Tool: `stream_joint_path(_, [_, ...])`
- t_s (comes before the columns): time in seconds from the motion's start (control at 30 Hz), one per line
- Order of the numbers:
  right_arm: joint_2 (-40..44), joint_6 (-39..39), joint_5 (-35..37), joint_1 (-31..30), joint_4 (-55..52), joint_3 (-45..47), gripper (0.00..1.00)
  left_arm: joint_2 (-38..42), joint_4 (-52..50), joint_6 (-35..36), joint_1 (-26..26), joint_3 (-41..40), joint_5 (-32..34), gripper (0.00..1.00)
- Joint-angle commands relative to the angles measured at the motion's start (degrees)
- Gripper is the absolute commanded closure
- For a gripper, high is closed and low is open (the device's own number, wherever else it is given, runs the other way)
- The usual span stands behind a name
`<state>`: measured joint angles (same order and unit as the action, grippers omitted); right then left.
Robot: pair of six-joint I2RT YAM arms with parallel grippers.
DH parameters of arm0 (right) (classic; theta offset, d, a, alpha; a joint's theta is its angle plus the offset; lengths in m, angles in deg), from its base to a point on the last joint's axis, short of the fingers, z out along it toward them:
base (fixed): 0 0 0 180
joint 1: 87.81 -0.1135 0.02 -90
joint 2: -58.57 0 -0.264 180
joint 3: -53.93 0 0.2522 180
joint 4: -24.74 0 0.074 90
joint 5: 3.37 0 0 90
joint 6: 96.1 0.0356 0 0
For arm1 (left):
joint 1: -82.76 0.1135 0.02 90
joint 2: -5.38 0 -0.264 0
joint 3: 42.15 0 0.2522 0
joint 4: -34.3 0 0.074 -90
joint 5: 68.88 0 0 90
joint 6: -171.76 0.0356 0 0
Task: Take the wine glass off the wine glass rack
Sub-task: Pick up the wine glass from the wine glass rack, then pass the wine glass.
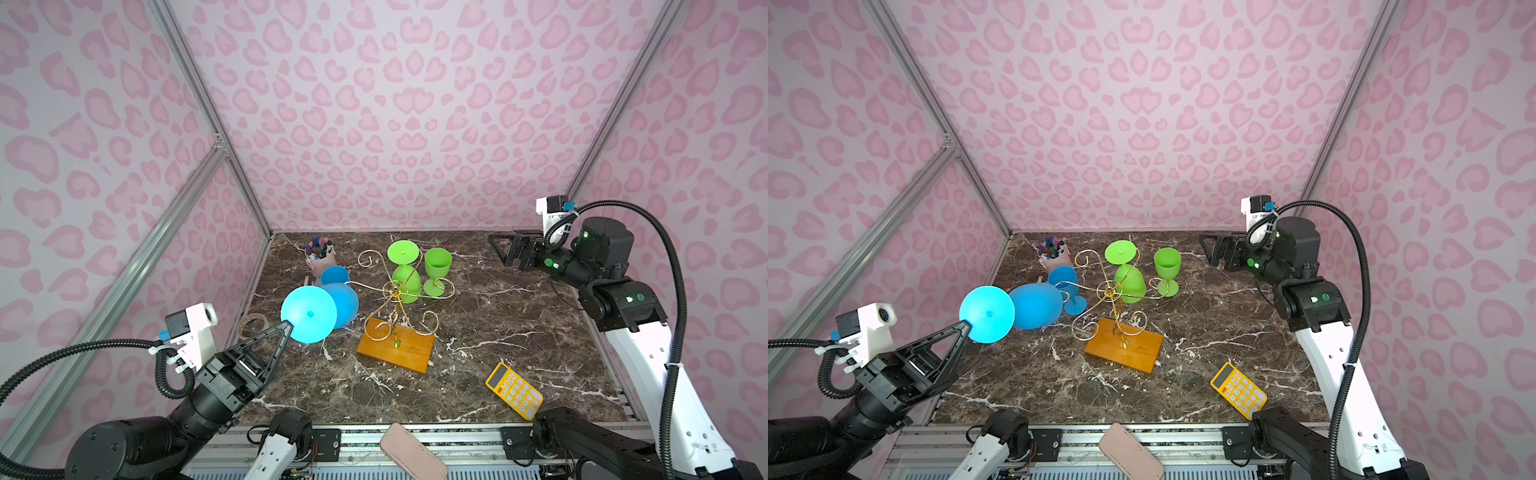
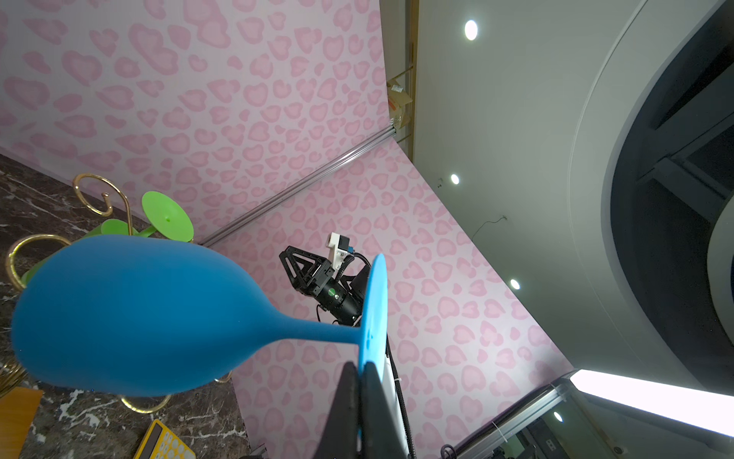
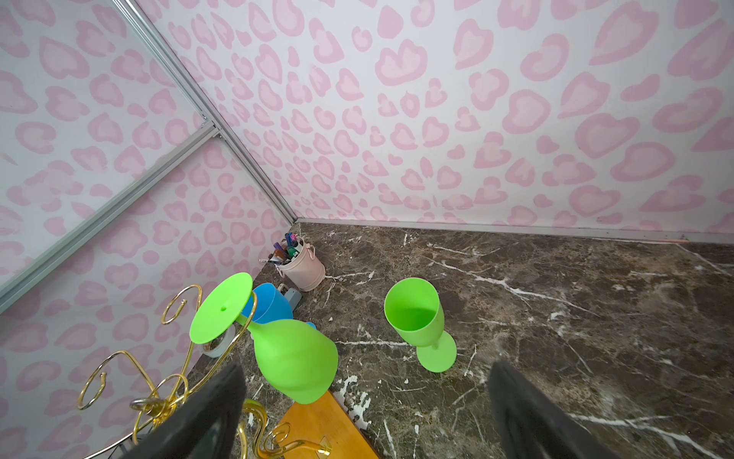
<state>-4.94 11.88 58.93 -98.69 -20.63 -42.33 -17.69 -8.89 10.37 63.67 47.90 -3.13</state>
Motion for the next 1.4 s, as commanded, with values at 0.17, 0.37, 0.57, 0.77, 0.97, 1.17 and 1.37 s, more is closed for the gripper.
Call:
stream_joint_path(0.17, [-0.6, 0.3, -4.6, -0.1, 1.5, -2.1, 0.04, -5.6, 24.1, 0.4, 0.1, -4.0, -2.0, 0.96])
stream_joint_path(0.37, [-0.5, 1.4, -8.1, -0.1, 4.1, -4.6, 0.04, -13.0, 32.2, 1.0, 0.0, 0.3, -5.6, 0.96])
stream_joint_path(0.57, [0.0, 5.5, -17.8, -0.1, 13.2, -3.1, 0.06, -18.6, 41.9, -2.9, 0.0, 1.9, -8.6, 0.96])
stream_joint_path(0.77, [1.4, 10.9, -25.7, -0.1, 28.4, 1.4, 0.07, -24.3, 52.3, -8.5, 0.0, -1.6, -10.0, 0.96])
stream_joint_path(0.97, [0.1, 2.5, -23.1, -1.5, 26.7, -1.9, 0.06, -32.1, 59.2, -11.7, 0.0, -0.5, -10.8, 0.96])
stream_joint_path(1.17, [-2.0, -22.1, -7.1, -13.8, 13.7, -8.1, 0.04, -39.2, 61.7, -15.8, 0.0, 3.1, -11.3, 0.96])
stream_joint_path(1.37, [-4.6, -36.5, 5.6, -21.8, 14.5, -7.4, 0.03, -44.8, 63.9, -18.8, 0.1, 5.2, -12.2, 0.96])
